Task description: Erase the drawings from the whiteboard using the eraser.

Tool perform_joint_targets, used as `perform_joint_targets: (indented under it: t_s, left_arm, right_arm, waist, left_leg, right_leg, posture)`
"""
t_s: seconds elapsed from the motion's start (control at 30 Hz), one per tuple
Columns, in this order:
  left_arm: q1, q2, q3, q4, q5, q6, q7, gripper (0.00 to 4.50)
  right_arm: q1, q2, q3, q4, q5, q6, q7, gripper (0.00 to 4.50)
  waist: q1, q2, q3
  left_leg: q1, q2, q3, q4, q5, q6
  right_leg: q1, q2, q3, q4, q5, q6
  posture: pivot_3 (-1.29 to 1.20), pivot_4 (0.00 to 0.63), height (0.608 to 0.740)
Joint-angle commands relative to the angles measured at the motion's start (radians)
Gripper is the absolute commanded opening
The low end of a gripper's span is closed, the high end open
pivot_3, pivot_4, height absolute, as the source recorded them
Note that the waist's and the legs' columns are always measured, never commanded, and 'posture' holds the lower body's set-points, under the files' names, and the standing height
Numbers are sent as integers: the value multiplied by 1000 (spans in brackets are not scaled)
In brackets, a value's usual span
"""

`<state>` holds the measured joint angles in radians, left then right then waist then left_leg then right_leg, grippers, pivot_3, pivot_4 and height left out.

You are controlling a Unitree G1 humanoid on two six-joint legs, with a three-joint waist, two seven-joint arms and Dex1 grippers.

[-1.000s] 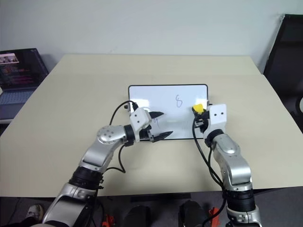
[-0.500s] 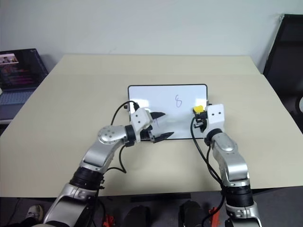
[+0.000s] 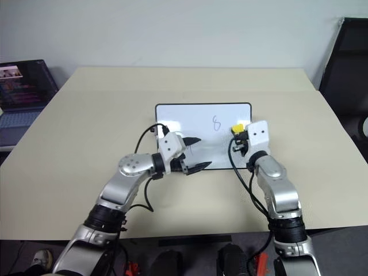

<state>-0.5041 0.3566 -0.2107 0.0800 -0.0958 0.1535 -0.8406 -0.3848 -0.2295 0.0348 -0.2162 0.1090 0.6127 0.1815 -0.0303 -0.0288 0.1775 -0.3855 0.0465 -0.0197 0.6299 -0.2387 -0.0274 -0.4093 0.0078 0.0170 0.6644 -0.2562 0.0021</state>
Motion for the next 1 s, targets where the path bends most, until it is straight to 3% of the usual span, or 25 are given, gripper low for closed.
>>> perform_joint_targets:
  t_s: [0.03,0.7,1.0]
  left_arm:
    - [3,2,8,-50,-15,2,1,4500]
    - [-3,-3,7,-37,-14,10,1,4500]
    - [-14,-8,19,-37,-16,1,15,4500]
  right_arm:
    - [55,-24,23,-27,-11,84,17,1066]
    - [191,-50,-12,-172,-7,218,15,1066]
    - [139,-23,-42,-171,-1,81,20,1066]
  waist:
    - [0,0,0]
    - [0,-1,-1]
    - [0,-1,-1]
  left_leg:
    - [0,0,0,0,0,0]
    - [4,0,0,1,0,0]
    - [3,0,0,0,0,0]
  right_leg:
    - [0,0,0,0,0,0]
    - [4,0,0,0,0,0]
    - [4,0,0,-1,0,0]
  posture:
    - [0,150,740]
    - [0,150,740]
    - [0,150,740]
